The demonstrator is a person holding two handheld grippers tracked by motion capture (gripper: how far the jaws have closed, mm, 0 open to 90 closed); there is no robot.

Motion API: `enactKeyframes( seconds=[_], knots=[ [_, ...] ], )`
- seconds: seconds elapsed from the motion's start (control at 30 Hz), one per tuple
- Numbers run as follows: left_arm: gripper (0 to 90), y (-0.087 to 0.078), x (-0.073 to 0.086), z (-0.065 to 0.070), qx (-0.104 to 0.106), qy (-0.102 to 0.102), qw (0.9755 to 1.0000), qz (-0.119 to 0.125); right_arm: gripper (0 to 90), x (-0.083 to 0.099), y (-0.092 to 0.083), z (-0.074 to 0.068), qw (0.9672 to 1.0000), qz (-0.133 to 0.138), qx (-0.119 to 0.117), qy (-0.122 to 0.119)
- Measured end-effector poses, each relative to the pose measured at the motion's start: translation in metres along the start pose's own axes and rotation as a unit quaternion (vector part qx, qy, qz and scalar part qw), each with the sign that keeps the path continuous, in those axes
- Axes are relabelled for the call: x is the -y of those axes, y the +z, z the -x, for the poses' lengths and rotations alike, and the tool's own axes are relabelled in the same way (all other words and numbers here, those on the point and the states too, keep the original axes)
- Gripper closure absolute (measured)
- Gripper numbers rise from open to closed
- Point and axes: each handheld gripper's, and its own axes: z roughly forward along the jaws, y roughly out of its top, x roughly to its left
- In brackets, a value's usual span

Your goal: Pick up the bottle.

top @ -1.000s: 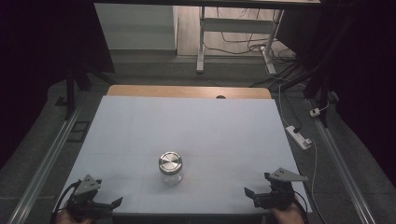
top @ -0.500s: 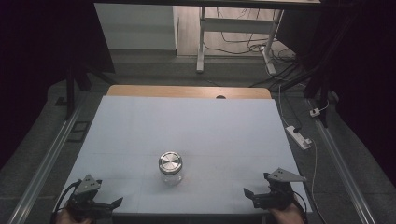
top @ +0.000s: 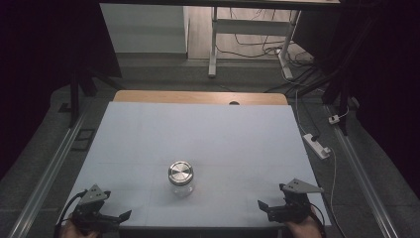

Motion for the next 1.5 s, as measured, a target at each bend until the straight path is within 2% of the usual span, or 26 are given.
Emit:
enactKeyframes(
  seconds=[0.13, 0.47, 0.57, 0.73, 0.9, 0.93, 0.97, 1.13, 1.33, 1.5],
  knots=[
    [0.0, -0.002, -0.003, 0.002, -0.004, 0.007, 0.9999, 0.009, 0.0, 0.000, 0.000, 0.000, 1.0000, -0.002, 0.001, -0.001],
    [0.0, -0.002, -0.009, 0.002, 0.004, 0.011, 0.9997, 0.019, 0.0, 0.000, 0.001, -0.001, 1.0000, -0.004, 0.000, -0.004],
    [0.0, 0.001, -0.013, 0.002, 0.016, 0.026, 0.9992, 0.027, 0.0, 0.000, 0.001, -0.001, 1.0000, -0.005, -0.001, -0.004],
    [0.0, 0.005, -0.018, 0.003, 0.034, 0.037, 0.9982, 0.032, 0.0, 0.000, 0.001, -0.001, 1.0000, -0.005, -0.002, -0.007],
    [0.0, 0.013, -0.024, 0.003, 0.067, 0.053, 0.9955, 0.041, 0.0, 0.000, 0.002, -0.001, 0.9999, -0.007, -0.003, -0.007],
    [0.0, 0.013, -0.024, 0.003, 0.067, 0.053, 0.9955, 0.041, 0.0, 0.000, 0.002, -0.001, 0.9999, -0.007, -0.003, -0.007],
    [0.0, 0.015, -0.026, 0.004, 0.073, 0.057, 0.9945, 0.048, 0.0, 0.000, 0.002, -0.001, 0.9999, -0.007, -0.004, -0.008],
    [0.0, 0.018, -0.031, 0.005, 0.067, 0.066, 0.9941, 0.055, 0.0, 0.000, 0.002, -0.001, 0.9999, -0.008, -0.007, -0.008],
    [0.0, 0.028, -0.042, 0.004, 0.073, 0.058, 0.9936, 0.065, 0.0, -0.001, 0.002, -0.001, 0.9998, -0.009, -0.010, -0.012],
    [0.0, 0.037, -0.051, 0.007, 0.083, 0.063, 0.9921, 0.070, 0.0, -0.001, 0.002, -0.002, 0.9998, -0.010, -0.012, -0.013]
  ],
)
